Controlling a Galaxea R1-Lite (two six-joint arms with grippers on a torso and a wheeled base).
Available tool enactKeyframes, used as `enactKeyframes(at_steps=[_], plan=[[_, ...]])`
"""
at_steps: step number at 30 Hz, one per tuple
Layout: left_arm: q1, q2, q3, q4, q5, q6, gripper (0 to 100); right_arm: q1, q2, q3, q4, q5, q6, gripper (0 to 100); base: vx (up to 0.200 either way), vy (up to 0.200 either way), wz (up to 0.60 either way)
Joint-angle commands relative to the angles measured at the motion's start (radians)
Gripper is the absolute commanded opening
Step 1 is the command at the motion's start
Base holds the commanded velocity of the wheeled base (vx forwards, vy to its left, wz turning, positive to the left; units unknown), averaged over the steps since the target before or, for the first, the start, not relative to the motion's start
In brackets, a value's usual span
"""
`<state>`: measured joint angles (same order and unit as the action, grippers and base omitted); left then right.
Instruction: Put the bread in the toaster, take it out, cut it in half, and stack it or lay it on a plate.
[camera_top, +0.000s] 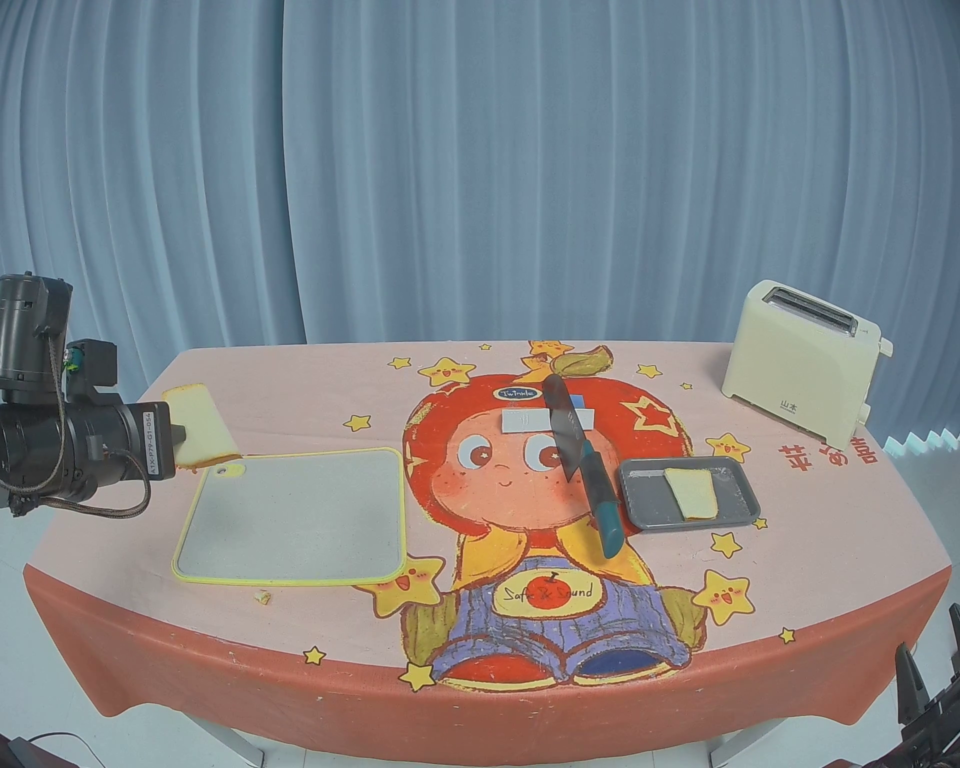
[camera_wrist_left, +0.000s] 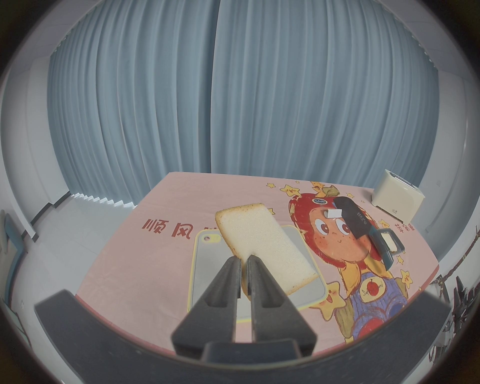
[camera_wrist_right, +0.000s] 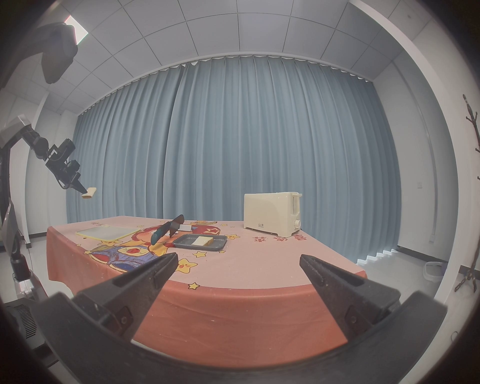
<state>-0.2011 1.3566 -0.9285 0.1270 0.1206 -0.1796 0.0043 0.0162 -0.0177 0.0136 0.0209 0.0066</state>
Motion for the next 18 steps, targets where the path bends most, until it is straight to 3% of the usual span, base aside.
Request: enactKeyframes(at_steps=[1,4,18], plan=[[-0.001,-0.001,0.007,0.006,-0.007,-0.003,0,0.000,-0.016,0.015,0.000,0.001,0.001,100,0.000,0.000,0.00],[-0.001,-0.001,0.023,0.000,-0.006,-0.003,0,0.000,-0.016,0.015,0.000,0.001,0.000,100,0.000,0.000,0.00],[-0.003,-0.002,0.025,0.002,-0.006,-0.001,0,0.000,-0.016,0.015,0.000,0.001,0.000,100,0.000,-0.200,0.00]])
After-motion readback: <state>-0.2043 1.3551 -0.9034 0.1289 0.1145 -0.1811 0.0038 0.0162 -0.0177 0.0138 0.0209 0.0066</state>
